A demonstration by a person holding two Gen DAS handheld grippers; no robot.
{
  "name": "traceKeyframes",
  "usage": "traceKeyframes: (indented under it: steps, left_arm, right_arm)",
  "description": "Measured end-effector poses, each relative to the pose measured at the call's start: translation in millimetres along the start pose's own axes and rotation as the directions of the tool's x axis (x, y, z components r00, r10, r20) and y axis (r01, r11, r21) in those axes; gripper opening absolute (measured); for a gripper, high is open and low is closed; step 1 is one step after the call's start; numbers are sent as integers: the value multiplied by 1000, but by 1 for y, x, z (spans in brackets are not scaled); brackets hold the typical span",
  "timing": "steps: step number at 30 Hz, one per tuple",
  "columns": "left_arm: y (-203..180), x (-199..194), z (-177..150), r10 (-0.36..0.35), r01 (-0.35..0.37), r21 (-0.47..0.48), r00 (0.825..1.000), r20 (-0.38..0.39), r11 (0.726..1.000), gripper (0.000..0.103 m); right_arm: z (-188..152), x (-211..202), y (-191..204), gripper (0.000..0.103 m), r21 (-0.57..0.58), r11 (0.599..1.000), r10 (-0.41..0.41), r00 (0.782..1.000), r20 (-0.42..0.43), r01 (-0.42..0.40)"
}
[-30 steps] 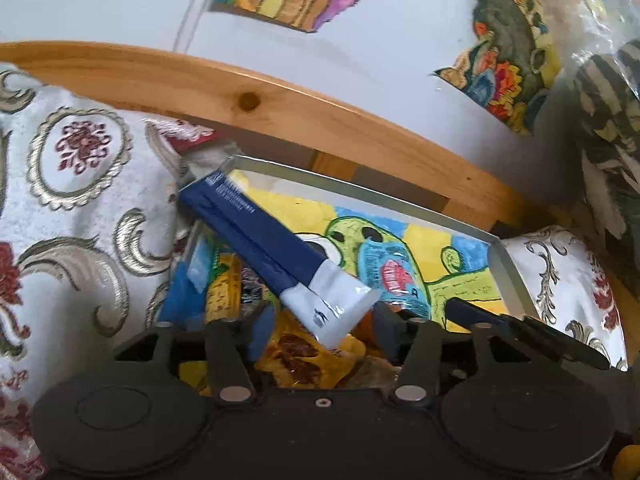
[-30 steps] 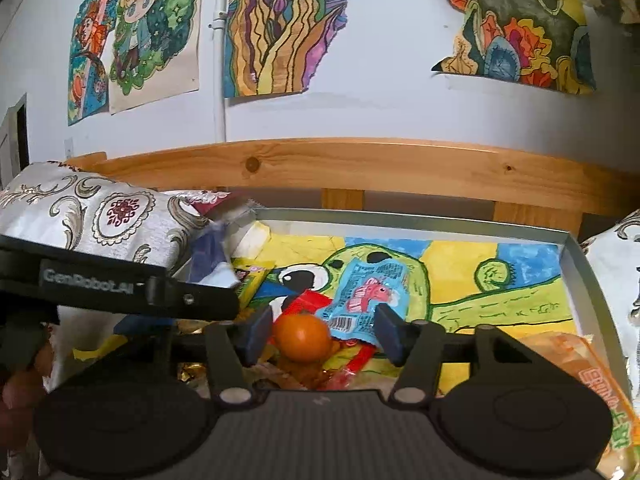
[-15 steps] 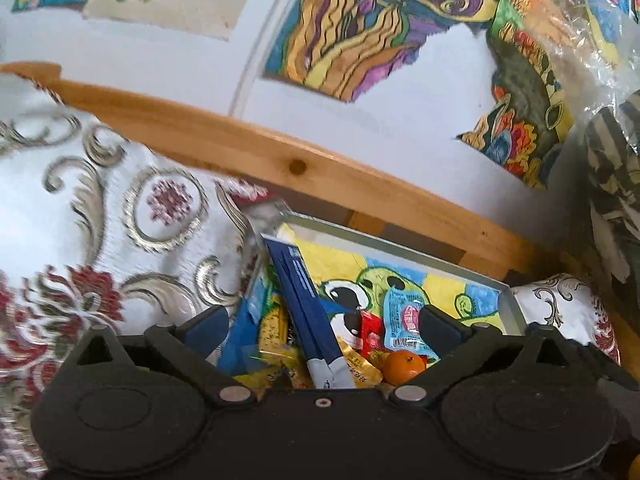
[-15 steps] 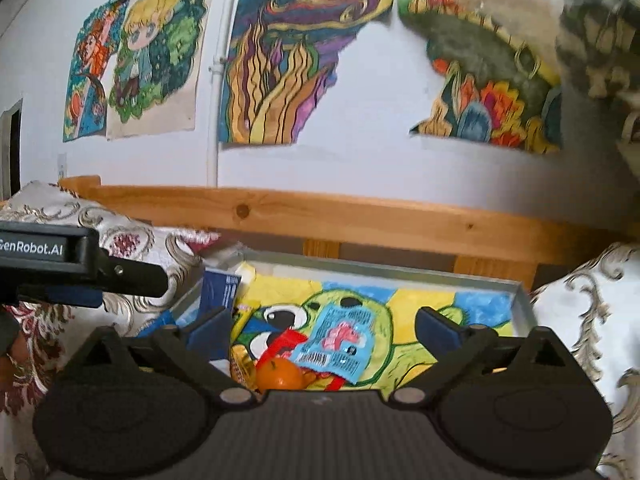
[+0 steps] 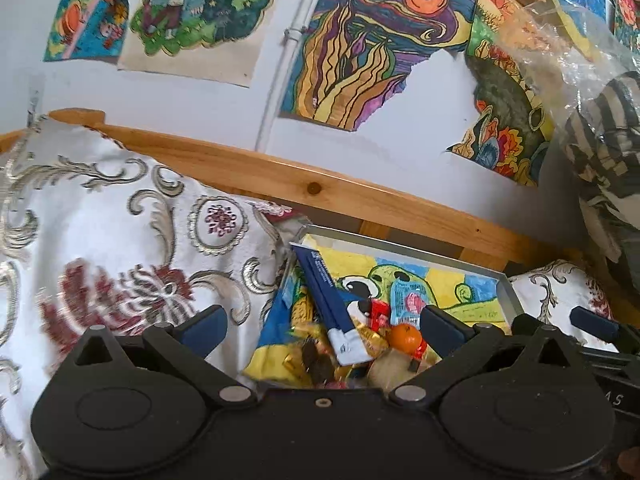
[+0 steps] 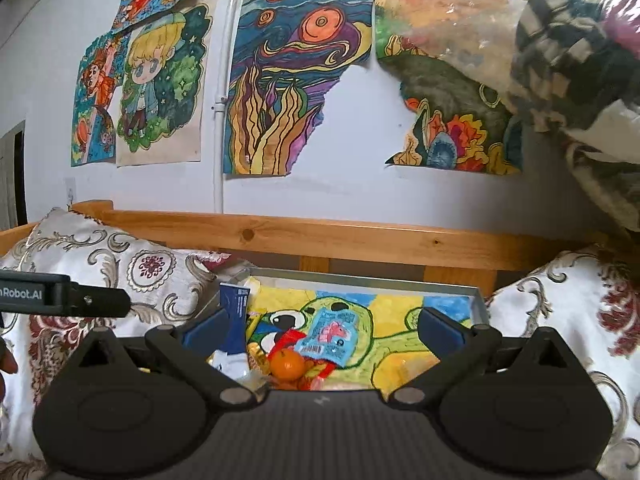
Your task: Organize snacks
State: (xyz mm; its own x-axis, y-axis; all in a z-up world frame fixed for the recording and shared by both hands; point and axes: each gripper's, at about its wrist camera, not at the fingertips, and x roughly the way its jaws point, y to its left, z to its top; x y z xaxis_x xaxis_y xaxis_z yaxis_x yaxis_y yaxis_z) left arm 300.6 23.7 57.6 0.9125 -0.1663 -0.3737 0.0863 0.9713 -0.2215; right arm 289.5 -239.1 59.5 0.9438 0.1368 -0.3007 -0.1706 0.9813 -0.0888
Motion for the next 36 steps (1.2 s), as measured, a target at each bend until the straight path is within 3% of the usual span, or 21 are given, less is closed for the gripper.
traceKeyframes:
  steps: [21, 36]
  left_arm:
    - [-19, -100, -45, 51, -52, 61, 998, 25, 997, 102]
    - [-33, -152, -77, 54, -58, 103, 998, 45, 993, 102]
  right_arm:
    - [-25, -98, 10, 103, -32, 999, 3, 1000, -11, -3]
    - [-46, -158, 7, 103, -1, 999, -49, 999, -8, 49]
